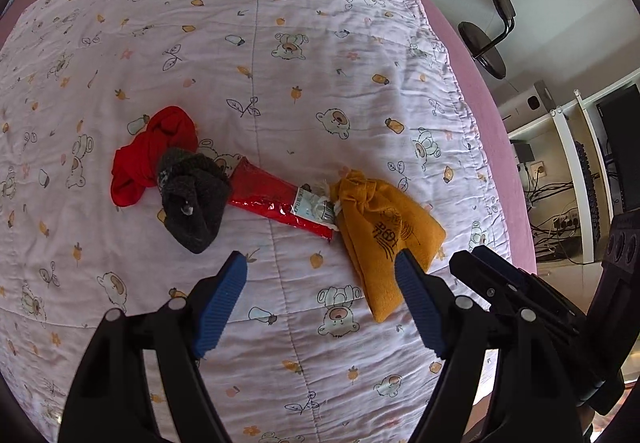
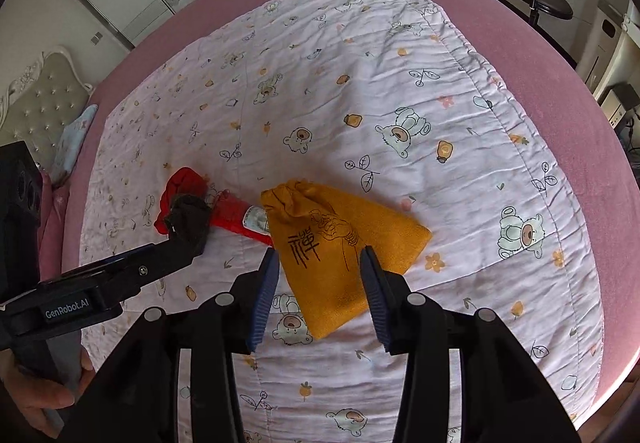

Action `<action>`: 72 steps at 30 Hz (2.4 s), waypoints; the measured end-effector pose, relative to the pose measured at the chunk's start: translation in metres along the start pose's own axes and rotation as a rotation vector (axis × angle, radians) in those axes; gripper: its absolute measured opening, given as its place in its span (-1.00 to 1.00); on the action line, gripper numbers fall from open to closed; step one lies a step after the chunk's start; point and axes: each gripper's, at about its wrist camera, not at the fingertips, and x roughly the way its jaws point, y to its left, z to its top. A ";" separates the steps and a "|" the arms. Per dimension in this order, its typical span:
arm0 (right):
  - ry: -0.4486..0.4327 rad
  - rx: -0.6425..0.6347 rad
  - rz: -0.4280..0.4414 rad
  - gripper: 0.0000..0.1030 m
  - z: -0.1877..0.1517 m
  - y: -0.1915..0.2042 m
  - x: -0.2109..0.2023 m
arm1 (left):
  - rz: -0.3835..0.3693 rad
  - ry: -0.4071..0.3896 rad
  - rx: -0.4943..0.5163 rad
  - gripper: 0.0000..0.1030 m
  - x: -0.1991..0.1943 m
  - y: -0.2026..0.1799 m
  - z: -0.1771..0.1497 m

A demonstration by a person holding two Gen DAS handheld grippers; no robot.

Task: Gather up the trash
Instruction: 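Move both open tools back over the orange bag and red tube, then grasp the red tube with the left tool while the right tool grasps the orange bag, then carry the tube and orange bag over the yellow bin and open both tools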

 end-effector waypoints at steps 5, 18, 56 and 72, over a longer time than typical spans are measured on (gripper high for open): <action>0.026 -0.007 0.000 -0.03 0.015 -0.004 0.021 | 0.007 0.027 -0.039 0.49 0.020 0.009 0.016; 0.139 -0.008 -0.043 0.32 0.013 -0.020 0.073 | 0.005 0.090 -0.114 0.50 0.057 0.030 0.025; 0.082 0.114 0.096 -0.87 0.011 -0.054 0.038 | 0.139 0.149 -0.357 -0.09 0.106 0.047 0.046; -0.028 0.170 0.087 -0.87 -0.004 -0.052 -0.018 | -0.050 0.042 -0.118 -0.28 0.020 -0.002 0.021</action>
